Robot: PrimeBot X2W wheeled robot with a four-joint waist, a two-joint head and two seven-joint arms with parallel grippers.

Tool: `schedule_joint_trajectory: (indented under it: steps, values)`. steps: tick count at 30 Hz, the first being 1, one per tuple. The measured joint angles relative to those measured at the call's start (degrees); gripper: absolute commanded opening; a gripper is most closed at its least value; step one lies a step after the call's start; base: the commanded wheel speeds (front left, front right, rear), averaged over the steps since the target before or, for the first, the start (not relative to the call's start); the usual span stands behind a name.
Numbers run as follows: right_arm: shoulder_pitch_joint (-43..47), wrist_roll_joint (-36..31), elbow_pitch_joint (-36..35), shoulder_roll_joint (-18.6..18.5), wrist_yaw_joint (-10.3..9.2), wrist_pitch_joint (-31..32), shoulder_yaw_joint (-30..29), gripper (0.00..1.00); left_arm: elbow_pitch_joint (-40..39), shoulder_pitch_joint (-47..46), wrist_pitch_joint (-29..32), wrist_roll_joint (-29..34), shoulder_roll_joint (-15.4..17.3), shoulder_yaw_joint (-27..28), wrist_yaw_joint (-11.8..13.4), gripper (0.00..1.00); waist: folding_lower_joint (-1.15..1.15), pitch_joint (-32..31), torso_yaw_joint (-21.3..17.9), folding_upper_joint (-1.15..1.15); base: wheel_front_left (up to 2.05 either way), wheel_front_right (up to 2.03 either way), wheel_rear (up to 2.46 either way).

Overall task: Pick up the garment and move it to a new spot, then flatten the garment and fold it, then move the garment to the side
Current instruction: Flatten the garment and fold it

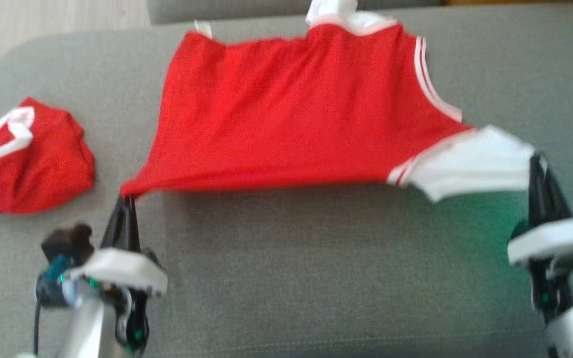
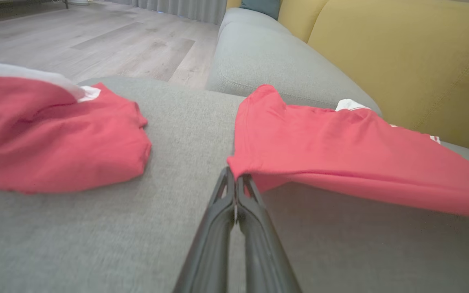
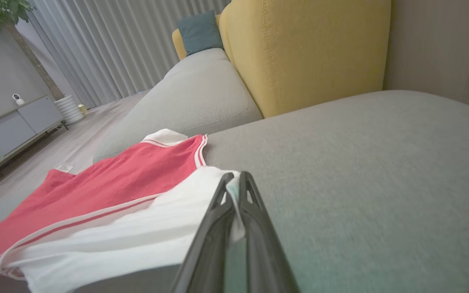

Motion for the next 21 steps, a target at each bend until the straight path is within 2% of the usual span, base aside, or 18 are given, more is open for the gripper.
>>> schedule_joint_trajectory:
  steps: [7, 14, 21]
  values:
    - [11.23, 1.24, -3.67, 0.77, 0.00, 3.44, 0.41, 0.00, -0.21, 10.38, 0.01, -2.86, 0.00, -2.58, 1.76, 0.00, 0.00, -5.13, -0.02, 0.00, 0.00, 0.00, 0.00]
    - [20.23, 1.62, -8.37, 2.09, 0.00, 7.39, -0.14, 0.00, -1.83, 15.06, 0.02, -3.50, 0.11, -4.00, 2.80, 0.00, 0.00, -7.59, 0.13, 0.00, 0.00, 0.00, 0.00]
    - [20.36, 1.74, -14.89, 2.44, 0.00, 9.66, -2.78, 0.00, -6.14, 13.45, 0.05, -3.02, 0.18, -4.58, 3.00, 0.00, 0.00, -6.07, 0.01, 0.00, 0.00, 0.00, 0.00]
